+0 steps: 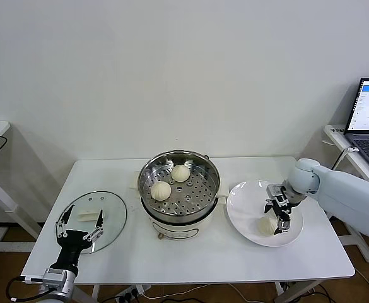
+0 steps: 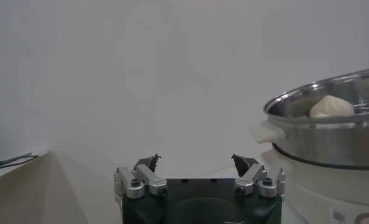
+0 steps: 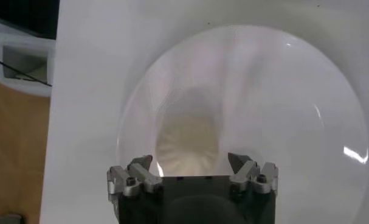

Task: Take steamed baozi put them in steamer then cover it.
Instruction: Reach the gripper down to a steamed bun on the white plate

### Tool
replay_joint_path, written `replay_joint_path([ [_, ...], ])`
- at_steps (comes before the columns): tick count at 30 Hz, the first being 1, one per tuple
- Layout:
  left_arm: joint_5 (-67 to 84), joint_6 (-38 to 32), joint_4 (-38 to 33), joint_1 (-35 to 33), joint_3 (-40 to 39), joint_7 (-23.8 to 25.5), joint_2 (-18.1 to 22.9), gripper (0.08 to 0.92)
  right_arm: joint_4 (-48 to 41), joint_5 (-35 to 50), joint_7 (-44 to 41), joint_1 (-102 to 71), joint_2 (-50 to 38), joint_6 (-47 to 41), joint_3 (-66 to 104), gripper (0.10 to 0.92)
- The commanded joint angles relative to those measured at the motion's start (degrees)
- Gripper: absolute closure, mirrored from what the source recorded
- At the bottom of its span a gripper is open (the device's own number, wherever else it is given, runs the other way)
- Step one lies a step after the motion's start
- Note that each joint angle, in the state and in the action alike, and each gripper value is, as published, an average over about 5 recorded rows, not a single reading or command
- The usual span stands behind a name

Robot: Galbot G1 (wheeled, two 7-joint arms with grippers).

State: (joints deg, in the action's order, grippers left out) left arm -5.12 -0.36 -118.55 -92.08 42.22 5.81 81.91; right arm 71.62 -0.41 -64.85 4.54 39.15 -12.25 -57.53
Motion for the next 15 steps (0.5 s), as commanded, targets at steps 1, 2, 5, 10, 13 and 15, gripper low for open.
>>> replay_joint_path([
  [1, 0.0, 0.0, 0.1, 0.0, 0.1, 0.0, 0.0, 0.177, -0.7, -1.4, 0.6, -2.4, 0.9, 0.0, 1.4, 0.203],
  [2, 0.0, 0.0, 0.1, 0.0, 0.1, 0.0, 0.0, 0.177, -0.7, -1.4, 0.5, -2.4, 0.9, 0.0, 1.4, 0.203],
  [5, -0.1, 0.0, 0.2, 0.1, 0.1, 0.0, 0.0, 0.177, -0.7, -1.5, 0.3, -2.4, 0.8, -0.1, 1.4, 0.203],
  [10, -0.1, 0.0, 0.2, 0.2, -0.2, -0.1, 0.1, 0.177, -0.7, -1.5, 0.2, -2.5, 0.9, -0.1, 1.5, 0.241],
  [13, -0.2, 0.1, 0.3, 0.2, -0.3, -0.2, 0.0, 0.177, -0.6, -1.5, 0.1, -2.4, 0.9, -0.1, 1.6, 0.318],
  [15, -0.2, 0.1, 0.3, 0.2, -0.3, -0.2, 0.0, 0.177, -0.6, -1.4, 0.0, -2.3, 0.8, -0.1, 1.6, 0.362],
])
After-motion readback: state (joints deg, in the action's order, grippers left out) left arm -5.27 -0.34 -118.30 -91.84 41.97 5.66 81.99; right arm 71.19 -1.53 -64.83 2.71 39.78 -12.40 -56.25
